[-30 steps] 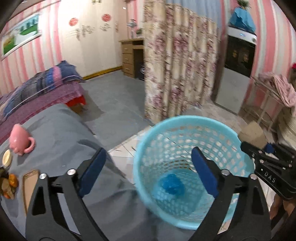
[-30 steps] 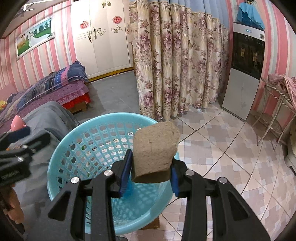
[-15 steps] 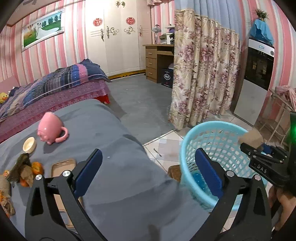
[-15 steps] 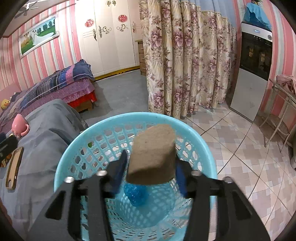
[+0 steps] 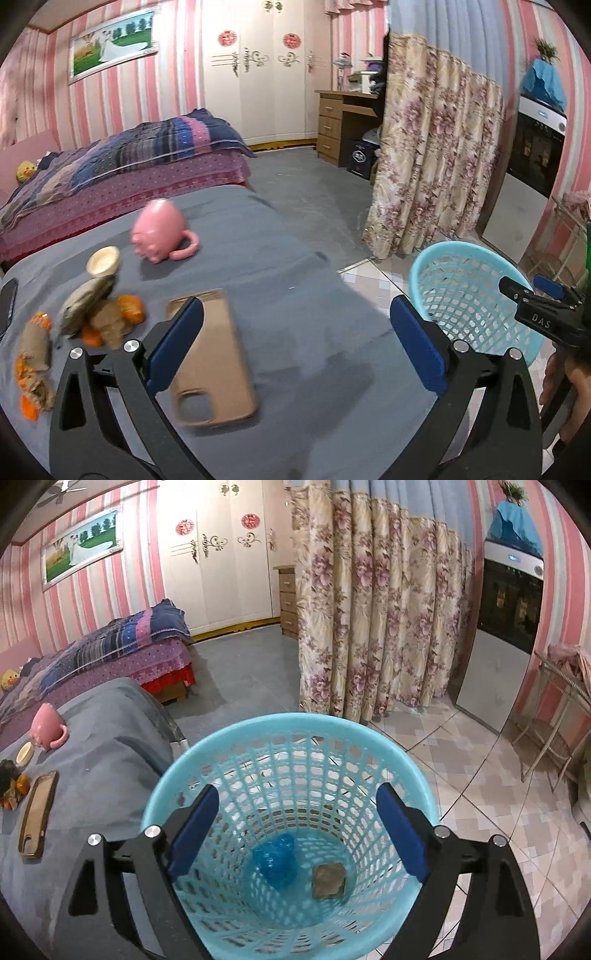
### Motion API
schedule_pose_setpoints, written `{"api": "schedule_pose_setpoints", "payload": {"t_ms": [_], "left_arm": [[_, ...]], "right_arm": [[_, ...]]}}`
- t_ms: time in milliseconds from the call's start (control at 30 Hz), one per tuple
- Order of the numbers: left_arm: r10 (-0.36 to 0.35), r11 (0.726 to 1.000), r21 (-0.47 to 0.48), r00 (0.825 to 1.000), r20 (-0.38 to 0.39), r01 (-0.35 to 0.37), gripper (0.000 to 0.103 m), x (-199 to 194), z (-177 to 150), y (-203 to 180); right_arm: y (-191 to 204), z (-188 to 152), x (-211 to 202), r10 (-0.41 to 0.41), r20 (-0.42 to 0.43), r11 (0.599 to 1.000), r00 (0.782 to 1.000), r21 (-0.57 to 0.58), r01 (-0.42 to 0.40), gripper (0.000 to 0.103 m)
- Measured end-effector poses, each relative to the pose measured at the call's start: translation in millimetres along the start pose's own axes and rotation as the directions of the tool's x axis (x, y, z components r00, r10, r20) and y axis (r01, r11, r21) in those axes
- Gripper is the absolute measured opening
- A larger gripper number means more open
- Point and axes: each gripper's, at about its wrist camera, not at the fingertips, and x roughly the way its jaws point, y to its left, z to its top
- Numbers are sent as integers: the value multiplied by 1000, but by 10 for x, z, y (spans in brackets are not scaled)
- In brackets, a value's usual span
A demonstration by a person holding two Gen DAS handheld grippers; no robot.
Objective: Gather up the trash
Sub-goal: 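Move both tools back over the table toward the remaining trash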
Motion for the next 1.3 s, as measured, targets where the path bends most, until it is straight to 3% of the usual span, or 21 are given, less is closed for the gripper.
{"api": "schedule_pose_setpoints", "payload": {"t_ms": [67,333,633,767,933,1033,1167,1300], "left_arm": [[22,1000,-14,1000,6,-22,98,-129,-37,193],[157,983,-90,987,-20,-159,98,-497,-299,1303],[321,924,-170,937,-138,-341,98,-719,-896,2610],[333,901,-222,923,-191,-371,98,-769,-1187,2982],[319,888,-267,919,-234,-376,98,-792,-1487,3158],[333,881,-258,906,-260,-397,96,-726,-1559,3248],[245,886,-333,936,-254,-322,89,-699,-1578,3337],[240,901,-295,932,-270,-317,78,-588,-1567,3240]], "right_arm": [[140,-22,-79,12,8,1000,1000,3,-12,94],[1014,-162,-352,116,29,992,993,-51,-114,95],[2166,-383,-433,237,-37,955,971,-174,-240,95],[2547,-481,-454,266,-70,940,961,-203,-275,95],[3007,-605,-489,296,-106,919,949,-240,-314,95],[3176,-649,-545,302,-103,910,948,-264,-319,95],[3327,-740,-605,304,-94,900,948,-299,-318,95],[3367,-794,-594,303,-113,900,946,-291,-323,95]]}}
